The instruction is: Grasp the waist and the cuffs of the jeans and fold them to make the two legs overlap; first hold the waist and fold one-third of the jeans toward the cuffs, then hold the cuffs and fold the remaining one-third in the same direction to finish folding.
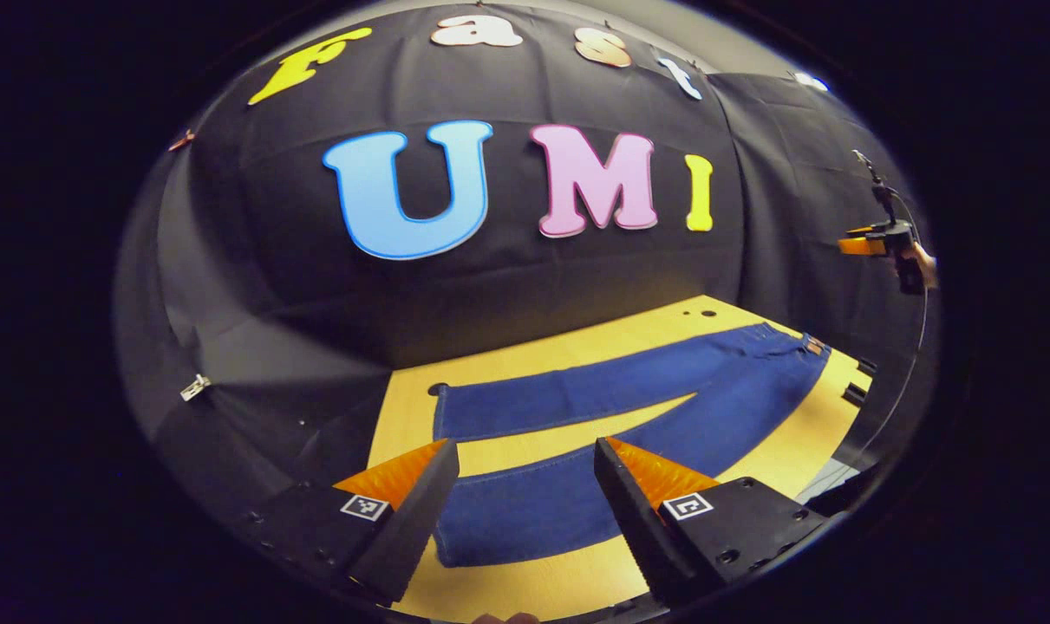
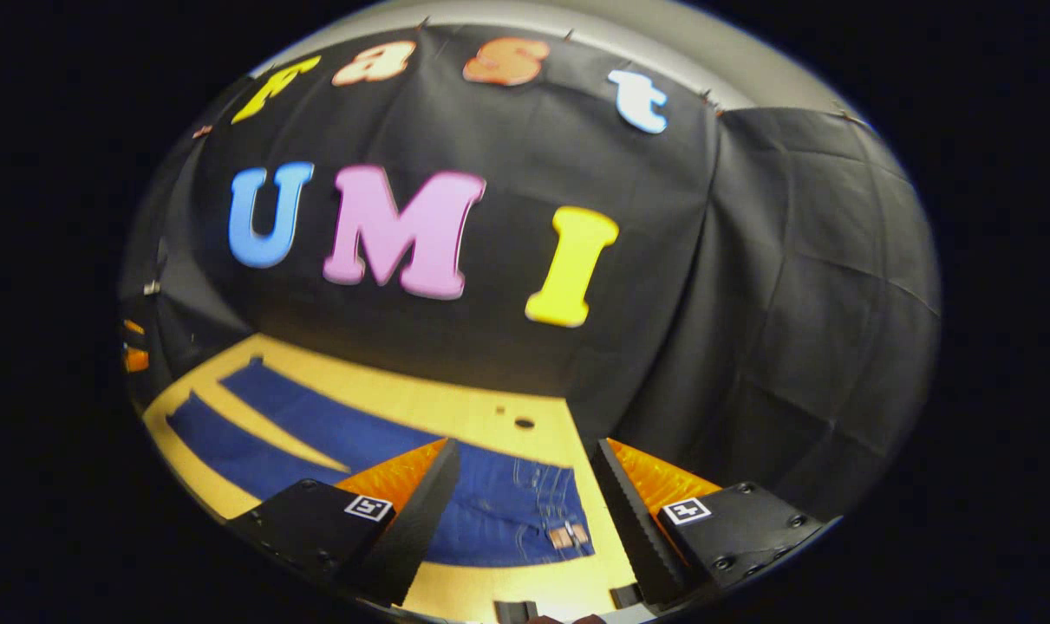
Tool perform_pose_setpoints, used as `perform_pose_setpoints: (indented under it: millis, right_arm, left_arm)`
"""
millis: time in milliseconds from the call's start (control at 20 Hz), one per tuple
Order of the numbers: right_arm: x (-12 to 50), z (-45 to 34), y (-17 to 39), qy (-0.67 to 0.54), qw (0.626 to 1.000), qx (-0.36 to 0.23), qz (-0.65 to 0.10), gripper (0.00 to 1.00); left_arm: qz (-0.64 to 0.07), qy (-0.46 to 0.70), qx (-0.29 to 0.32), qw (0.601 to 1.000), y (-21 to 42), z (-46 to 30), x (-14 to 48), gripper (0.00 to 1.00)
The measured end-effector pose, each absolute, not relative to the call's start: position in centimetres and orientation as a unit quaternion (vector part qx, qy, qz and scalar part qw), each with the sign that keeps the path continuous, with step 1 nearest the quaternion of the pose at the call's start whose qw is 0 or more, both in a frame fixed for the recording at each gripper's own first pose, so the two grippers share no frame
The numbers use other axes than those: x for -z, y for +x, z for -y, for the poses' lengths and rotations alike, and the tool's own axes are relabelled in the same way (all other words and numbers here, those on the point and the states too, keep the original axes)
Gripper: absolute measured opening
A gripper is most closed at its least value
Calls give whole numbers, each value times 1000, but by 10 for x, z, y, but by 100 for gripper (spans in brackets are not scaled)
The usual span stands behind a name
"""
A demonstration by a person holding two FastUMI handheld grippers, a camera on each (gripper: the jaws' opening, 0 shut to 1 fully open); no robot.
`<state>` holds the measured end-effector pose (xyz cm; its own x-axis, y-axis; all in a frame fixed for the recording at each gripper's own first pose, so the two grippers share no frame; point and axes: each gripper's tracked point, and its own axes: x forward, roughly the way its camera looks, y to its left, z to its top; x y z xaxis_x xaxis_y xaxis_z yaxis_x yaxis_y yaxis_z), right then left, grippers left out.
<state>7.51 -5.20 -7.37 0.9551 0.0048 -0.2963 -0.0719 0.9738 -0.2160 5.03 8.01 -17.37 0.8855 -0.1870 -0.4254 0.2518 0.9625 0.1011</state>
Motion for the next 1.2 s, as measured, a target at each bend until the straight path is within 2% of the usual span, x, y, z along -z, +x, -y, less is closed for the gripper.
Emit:
perform_pose_setpoints:
  millis: [200,400,550,700,900,1200]
  right_arm:
    - [141,20,103,-166,954,-130,-213,96]
    - [219,25,114,-272,887,-217,-304,97]
    - [266,28,109,-329,832,-279,-349,97]
    - [302,36,99,-397,771,-334,-368,97]
    - [333,51,87,-465,696,-398,-375,97]
    - [351,82,78,-440,667,-420,-430,97]
  left_arm:
    - [-285,211,216,910,45,-66,229,98]
    - [-369,353,300,806,28,-83,286,98]
    - [-398,431,357,727,19,-91,314,98]
    - [-439,446,380,681,14,-106,337,98]
    - [-476,462,390,639,18,-130,360,98]
    - [-540,436,437,572,-22,-147,377,96]
